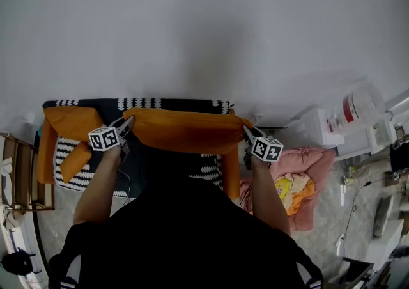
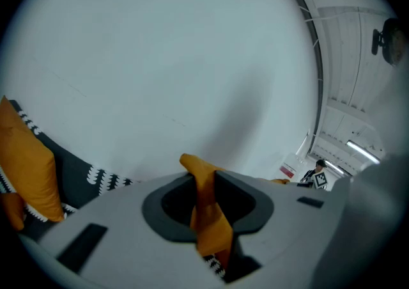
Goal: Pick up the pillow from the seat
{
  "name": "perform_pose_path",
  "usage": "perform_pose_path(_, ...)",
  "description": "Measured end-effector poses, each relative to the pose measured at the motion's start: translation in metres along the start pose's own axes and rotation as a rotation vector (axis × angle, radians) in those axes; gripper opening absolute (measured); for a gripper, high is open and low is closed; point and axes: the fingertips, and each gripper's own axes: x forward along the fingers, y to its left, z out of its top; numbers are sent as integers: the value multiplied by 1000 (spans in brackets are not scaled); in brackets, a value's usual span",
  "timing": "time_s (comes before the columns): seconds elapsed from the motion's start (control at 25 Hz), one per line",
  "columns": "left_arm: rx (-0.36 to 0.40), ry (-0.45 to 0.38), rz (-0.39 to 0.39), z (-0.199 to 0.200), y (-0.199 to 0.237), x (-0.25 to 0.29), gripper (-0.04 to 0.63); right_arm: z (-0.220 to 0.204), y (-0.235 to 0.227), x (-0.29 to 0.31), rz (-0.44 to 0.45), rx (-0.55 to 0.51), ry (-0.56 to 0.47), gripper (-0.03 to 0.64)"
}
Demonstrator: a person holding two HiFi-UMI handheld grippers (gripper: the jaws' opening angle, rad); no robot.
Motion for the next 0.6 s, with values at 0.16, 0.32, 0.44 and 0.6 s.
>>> perform_pose_path(0.16, -8, -2, -11, 1, -2, 3, 87, -1, -3, -1, -13, 4, 4, 72)
perform_pose_path(0.32, -7, 2, -7, 0, -1, 4, 86, -4, -4, -2, -15, 4, 5, 72)
perform_pose_path(0.44, -6, 2, -5, -1, -2, 4, 86, -4, -4, -4, -15, 5, 3, 72)
perform_pose_path(0.6, -12, 2, -9, -3, 0, 6, 85, -3, -6, -2, -13, 8, 5, 72)
